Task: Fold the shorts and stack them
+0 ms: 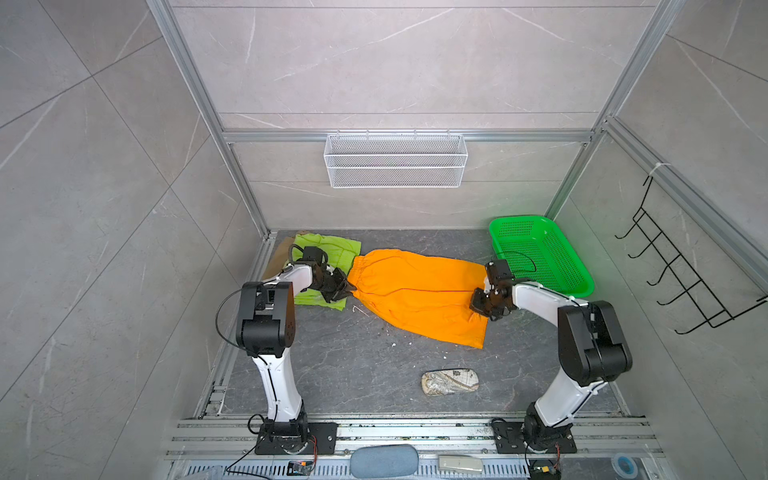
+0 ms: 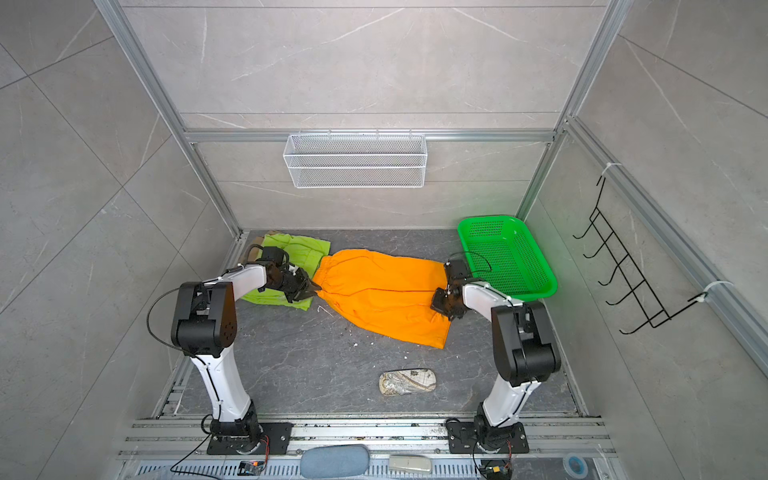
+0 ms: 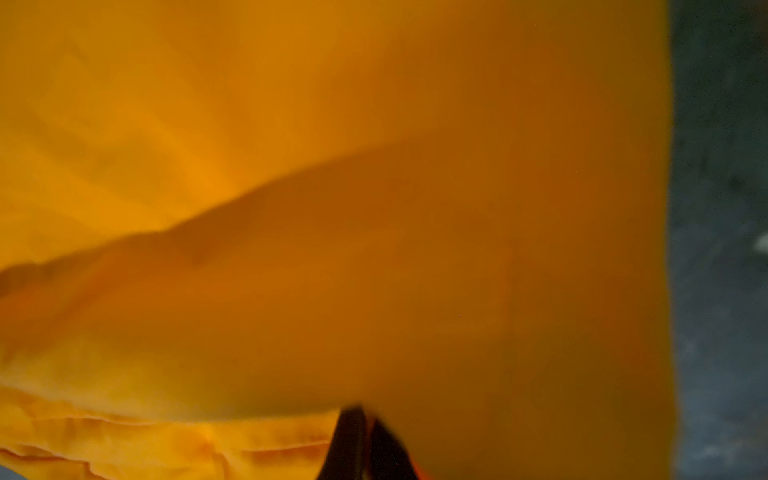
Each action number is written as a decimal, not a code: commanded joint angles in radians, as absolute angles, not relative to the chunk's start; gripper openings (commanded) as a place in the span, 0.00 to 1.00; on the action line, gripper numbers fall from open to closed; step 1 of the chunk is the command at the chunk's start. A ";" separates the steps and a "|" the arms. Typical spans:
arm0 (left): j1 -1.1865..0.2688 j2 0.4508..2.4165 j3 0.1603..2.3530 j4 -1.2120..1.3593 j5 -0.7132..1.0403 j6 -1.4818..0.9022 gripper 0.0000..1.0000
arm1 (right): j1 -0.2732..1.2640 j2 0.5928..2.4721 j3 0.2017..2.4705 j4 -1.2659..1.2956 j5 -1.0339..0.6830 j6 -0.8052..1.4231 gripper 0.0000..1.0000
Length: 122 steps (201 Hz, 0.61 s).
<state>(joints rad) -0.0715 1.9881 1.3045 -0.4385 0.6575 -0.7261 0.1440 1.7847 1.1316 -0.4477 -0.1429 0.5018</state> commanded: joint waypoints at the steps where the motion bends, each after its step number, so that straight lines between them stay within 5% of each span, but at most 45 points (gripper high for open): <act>1: -0.087 1.940 1.334 -0.401 0.688 -0.760 0.23 | 0.132 1.788 1.275 -0.560 -0.112 0.457 0.00; 46: -0.083 1.971 1.542 -0.459 0.695 -0.774 0.21 | 0.138 1.537 1.366 -0.711 -0.118 0.433 0.00; 76: -0.075 2.013 1.560 -0.445 0.678 -0.782 0.04 | 0.183 1.383 1.117 -0.681 -0.131 0.457 0.00; 122: -0.071 2.029 1.433 -0.416 0.634 -0.758 0.00 | 0.228 1.352 0.749 -0.495 -0.202 0.567 0.00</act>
